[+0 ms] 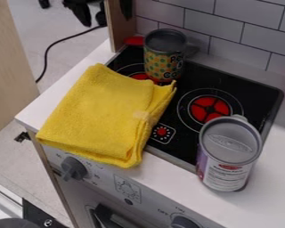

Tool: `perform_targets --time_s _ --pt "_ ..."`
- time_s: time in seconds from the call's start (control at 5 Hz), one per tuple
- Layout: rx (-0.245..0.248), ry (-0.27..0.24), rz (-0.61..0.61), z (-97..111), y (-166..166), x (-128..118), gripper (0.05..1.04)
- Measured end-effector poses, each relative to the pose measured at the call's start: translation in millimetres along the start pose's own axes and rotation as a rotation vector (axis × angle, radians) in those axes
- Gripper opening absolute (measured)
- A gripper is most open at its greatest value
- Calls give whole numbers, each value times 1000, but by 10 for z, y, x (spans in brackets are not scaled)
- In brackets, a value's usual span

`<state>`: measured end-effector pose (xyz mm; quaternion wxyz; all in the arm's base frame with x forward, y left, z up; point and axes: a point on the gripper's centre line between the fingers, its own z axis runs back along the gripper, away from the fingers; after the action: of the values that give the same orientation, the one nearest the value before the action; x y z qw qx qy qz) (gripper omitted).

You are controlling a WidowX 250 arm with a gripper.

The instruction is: Put the yellow green tin in the right side of the burner

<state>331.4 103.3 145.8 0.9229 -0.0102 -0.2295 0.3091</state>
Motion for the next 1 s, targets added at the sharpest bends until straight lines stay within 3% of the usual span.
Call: perform_targets --time_s 0.2,0.6,1.0 --pt "14 -80 17 -104 -102 18 999" --pt "69 -95 95 -283 -237 78 999" --pt "104 -76 175 -338 -301 156 999"
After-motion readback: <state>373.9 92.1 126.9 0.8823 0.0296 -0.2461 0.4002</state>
